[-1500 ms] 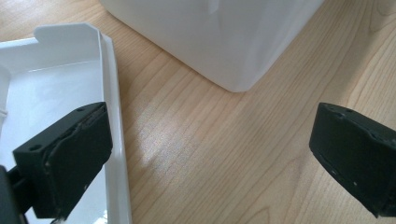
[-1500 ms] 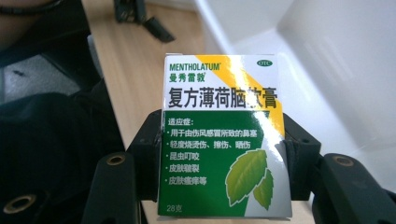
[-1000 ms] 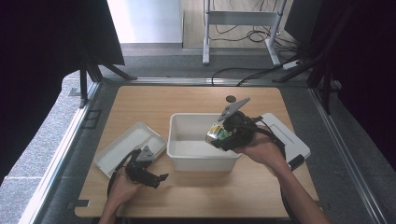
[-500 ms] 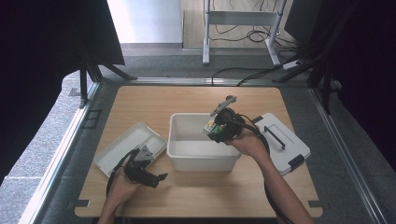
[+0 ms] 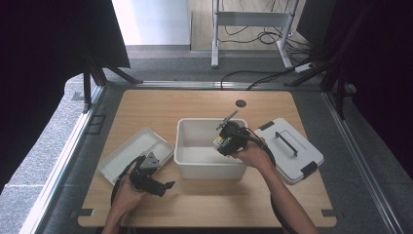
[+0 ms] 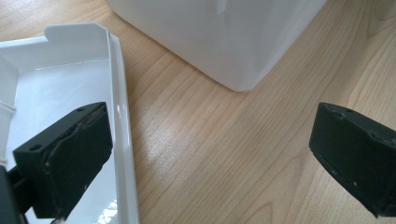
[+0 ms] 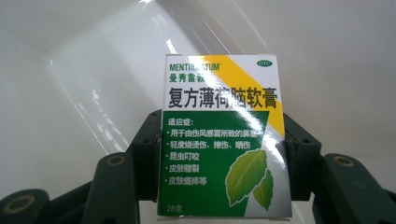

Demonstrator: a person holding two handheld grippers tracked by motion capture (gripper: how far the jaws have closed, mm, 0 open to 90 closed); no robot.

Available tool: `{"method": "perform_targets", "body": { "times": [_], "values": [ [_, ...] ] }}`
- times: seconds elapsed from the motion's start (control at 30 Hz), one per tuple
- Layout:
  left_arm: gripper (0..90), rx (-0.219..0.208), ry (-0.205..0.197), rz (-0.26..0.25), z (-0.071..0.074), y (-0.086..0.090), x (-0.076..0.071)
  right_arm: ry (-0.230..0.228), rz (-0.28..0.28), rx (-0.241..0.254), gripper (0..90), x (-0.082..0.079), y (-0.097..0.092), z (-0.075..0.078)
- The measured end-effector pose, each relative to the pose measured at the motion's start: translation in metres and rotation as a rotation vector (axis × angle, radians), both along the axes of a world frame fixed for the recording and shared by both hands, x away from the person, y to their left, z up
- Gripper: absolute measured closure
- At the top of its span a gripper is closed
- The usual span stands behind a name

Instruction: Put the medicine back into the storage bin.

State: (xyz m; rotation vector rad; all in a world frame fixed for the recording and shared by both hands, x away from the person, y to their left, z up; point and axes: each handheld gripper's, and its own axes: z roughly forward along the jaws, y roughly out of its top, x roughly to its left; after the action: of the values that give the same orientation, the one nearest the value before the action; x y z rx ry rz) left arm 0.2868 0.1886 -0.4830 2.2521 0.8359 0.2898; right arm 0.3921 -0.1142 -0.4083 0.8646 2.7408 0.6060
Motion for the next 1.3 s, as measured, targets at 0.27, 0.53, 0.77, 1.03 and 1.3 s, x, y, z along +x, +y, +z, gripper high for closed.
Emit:
{"method": "perform_targets", "body": {
  "times": [0.27, 0.53, 0.77, 1.03, 1.3],
  "values": [
    [0.0, -0.001, 0.000, 0.000, 0.000, 0.000, 0.000, -0.009, -0.027, 0.018, 40.1, 0.002, 0.000, 0.007],
    [0.0, -0.001, -0.005, 0.003, 0.002, 0.000, -0.001, -0.040, -0.007, 0.087, 31.6, -0.002, -0.003, 0.019],
    [0.0, -0.010, -0.010, 0.014, 0.002, 0.001, -0.001, -0.112, -0.004, 0.220, 12.3, -0.012, -0.009, 0.030],
    [0.0, -0.008, -0.005, 0.019, 0.002, 0.002, -0.001, -0.174, -0.004, 0.308, 0.0, -0.026, -0.018, 0.038],
    [0.0, -0.018, 0.001, 0.034, 0.002, 0.006, -0.001, -0.182, -0.003, 0.312, 0.2, -0.044, -0.037, 0.043]
  ]
}}
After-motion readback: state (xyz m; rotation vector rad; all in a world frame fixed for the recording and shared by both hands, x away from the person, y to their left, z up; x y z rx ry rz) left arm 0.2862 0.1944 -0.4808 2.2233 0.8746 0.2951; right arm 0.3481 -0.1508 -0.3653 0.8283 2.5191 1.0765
